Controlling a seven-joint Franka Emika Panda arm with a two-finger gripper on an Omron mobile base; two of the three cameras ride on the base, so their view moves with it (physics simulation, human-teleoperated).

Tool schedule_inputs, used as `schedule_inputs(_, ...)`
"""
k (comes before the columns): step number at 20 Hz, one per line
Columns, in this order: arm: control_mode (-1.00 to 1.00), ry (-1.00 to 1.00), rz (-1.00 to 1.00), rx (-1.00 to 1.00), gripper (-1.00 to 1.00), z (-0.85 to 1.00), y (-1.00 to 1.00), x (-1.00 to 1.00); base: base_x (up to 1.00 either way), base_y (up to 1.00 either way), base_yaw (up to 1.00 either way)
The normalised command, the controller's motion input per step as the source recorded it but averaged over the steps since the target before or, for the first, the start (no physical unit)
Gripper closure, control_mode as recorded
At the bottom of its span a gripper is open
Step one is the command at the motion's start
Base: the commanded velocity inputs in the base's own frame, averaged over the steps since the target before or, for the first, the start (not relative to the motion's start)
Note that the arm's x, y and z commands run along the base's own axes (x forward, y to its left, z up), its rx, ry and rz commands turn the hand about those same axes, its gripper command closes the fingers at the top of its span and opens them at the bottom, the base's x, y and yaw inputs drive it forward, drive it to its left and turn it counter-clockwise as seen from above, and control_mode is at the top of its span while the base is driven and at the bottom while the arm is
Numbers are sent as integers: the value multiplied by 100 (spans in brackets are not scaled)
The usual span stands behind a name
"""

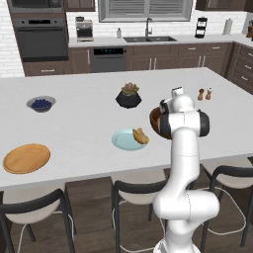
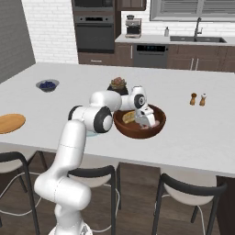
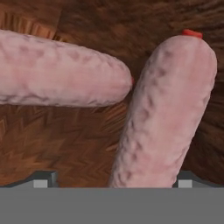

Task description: Place one bun and one sausage from the bowl on each plate.

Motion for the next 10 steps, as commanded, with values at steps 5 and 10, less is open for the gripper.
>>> schedule_inputs(5,-100,0,0,0,-100,0,0,0,0,0,0)
schedule_inputs(10,-100,0,0,0,100,0,0,0,0,0,0)
